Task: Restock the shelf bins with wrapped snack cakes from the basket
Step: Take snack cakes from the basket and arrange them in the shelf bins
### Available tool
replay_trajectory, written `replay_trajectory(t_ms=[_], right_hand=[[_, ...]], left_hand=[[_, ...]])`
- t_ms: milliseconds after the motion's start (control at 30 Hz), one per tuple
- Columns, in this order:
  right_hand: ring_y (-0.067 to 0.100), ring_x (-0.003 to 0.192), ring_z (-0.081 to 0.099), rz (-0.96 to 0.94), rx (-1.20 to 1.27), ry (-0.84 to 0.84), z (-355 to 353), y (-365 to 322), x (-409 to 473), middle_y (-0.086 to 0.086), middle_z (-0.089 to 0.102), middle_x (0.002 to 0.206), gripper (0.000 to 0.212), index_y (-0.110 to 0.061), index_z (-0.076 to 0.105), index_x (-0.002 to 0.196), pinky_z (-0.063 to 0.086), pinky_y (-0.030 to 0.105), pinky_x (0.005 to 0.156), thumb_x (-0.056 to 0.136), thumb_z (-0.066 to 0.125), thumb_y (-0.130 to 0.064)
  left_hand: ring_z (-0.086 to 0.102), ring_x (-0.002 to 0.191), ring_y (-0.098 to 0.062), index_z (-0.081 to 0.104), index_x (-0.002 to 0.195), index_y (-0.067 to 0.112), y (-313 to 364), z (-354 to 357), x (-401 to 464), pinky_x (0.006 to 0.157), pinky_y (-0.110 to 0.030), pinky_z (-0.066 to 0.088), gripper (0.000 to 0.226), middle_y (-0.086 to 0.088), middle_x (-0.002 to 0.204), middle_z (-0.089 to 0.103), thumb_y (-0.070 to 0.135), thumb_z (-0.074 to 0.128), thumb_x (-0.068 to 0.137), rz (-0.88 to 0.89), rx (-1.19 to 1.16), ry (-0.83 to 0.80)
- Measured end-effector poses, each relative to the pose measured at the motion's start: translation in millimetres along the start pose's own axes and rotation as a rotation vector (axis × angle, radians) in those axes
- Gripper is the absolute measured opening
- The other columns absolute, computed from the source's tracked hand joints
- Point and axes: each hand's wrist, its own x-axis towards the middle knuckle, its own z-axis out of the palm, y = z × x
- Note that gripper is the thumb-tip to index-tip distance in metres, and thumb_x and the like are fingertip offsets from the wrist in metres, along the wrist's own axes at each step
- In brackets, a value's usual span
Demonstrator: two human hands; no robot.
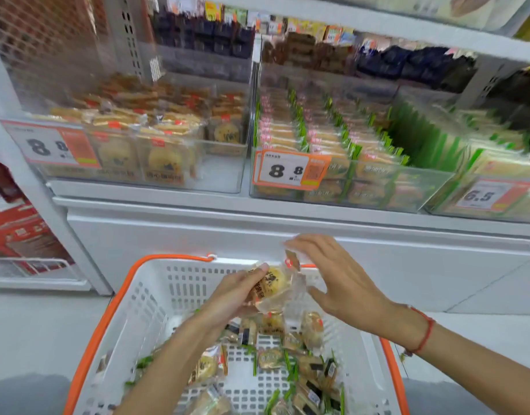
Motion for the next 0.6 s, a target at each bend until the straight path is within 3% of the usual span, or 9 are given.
replay_trajectory(t_ms=[100,167,233,300,400,500,600], right_hand=[[0.013,0.126,0.043,0.357,0.443,-0.128,-19.2,-1.6,7.8,-0.005,0.039,0.14,0.075,-0.033,0.026,0.142,0.04,0.013,0.093,0.085,0.054,0.006],[0.016,0.116,0.056,0.499,0.775,-0.175,-29.3,-6.3,14.5,-0.004,0.05,0.133,0.065,-0.03,0.035,0.139,0.049,0.019,0.085,0.087,0.054,0.005],[0.015,0.105,0.065,0.57,0.994,-0.163,-35.4,-14.5,20.2,-0.002,0.066,0.117,0.05,-0.027,0.05,0.13,0.053,0.024,0.084,0.086,0.064,-0.008],[0.012,0.094,0.068,0.567,0.982,-0.079,-34.9,-16.6,22.7,-0.001,0.071,0.102,0.039,-0.026,0.059,0.121,0.055,0.027,0.083,0.084,0.072,-0.024],[0.013,0.09,0.068,0.517,0.83,0.075,-35.2,-15.6,22.0,0.0,0.071,0.101,0.031,-0.027,0.066,0.111,0.058,0.03,0.08,0.081,0.073,-0.032],[0.011,0.091,0.065,0.445,0.73,0.106,-39.1,-14.5,17.8,-0.006,0.07,0.098,0.024,-0.027,0.069,0.104,0.053,0.018,0.071,0.081,0.074,-0.027],[0.001,0.095,0.06,0.345,0.488,0.081,-47.4,-17.9,20.2,-0.016,0.068,0.098,0.02,-0.033,0.068,0.098,0.048,0.021,0.084,0.079,0.075,-0.032]], left_hand=[[0.07,0.084,-0.009,0.062,0.112,0.021,12.0,6.0,-5.6,0.063,-0.014,0.052,0.029,0.0,0.096,0.073,0.038,0.06,0.089,0.194,-0.044,0.151],[0.07,0.088,-0.01,0.059,0.113,0.022,19.3,11.9,-8.1,0.066,-0.015,0.053,0.031,-0.003,0.1,0.071,0.037,0.06,0.086,0.275,-0.092,0.185],[0.069,0.091,-0.011,0.057,0.116,0.02,23.0,19.5,-11.2,0.071,-0.018,0.055,0.035,-0.007,0.106,0.068,0.037,0.061,0.086,0.318,-0.133,0.199],[0.069,0.093,-0.011,0.056,0.118,0.018,24.2,25.7,-13.8,0.073,-0.018,0.055,0.033,-0.009,0.109,0.067,0.034,0.059,0.089,0.334,-0.168,0.178],[0.068,0.093,-0.007,0.057,0.117,0.016,25.7,29.8,-16.1,0.073,-0.017,0.053,0.032,-0.005,0.109,0.067,0.032,0.058,0.09,0.358,-0.096,0.138],[0.063,0.101,-0.001,0.059,0.116,0.024,31.1,26.0,-18.3,0.083,-0.014,0.049,0.038,0.006,0.115,0.066,0.04,0.061,0.082,0.417,0.101,0.124],[0.059,0.105,0.003,0.06,0.117,0.026,41.3,17.2,-23.3,0.086,-0.014,0.048,0.035,0.016,0.111,0.066,0.037,0.062,0.083,0.503,0.235,0.084]])
